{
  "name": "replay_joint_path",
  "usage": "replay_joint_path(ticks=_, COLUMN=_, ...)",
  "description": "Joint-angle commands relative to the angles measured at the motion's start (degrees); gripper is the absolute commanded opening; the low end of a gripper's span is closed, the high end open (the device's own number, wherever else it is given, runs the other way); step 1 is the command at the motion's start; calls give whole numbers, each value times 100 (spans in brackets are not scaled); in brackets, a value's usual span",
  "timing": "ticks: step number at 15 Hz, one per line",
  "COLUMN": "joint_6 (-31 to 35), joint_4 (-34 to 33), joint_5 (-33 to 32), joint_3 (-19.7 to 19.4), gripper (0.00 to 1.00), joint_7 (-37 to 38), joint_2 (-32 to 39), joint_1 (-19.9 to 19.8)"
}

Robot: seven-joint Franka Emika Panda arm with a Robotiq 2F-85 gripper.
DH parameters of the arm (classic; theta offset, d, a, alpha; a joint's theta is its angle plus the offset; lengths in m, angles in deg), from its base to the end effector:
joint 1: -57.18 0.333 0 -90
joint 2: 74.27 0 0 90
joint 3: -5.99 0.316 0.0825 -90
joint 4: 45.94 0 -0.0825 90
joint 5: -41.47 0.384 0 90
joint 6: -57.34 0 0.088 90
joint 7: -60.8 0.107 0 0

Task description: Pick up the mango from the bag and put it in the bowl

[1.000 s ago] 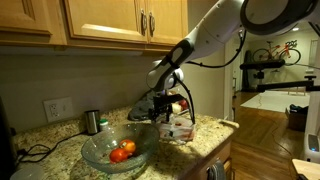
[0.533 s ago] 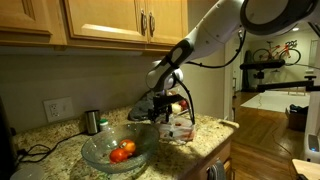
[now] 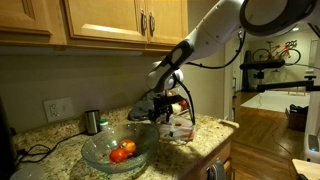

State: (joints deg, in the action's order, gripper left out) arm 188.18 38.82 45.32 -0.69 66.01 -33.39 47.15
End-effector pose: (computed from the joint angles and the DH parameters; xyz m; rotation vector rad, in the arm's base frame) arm 0.7009 -0.1927 0.2652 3.0473 -0.6054 0.1449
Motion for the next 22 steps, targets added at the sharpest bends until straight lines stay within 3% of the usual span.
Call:
replay_joint_path(ticks=1, joint_6=-237, joint_4=-79, joint_5=-145, joint_3=-131, gripper=100, joint_7=172, joint_2=34, joint_1=61)
replay_joint_path(ticks=11, joint_6=-554, joint_4=-34, joint_5=-951, joint_3=-500, gripper=100, joint_7=737, joint_2=-18, joint_1=412)
replay_joint_path(ticks=22, joint_6=-242, joint_4=116, joint_5=-745, joint_3=-272, gripper=100, joint_7=449, joint_2=-81, joint_1=263)
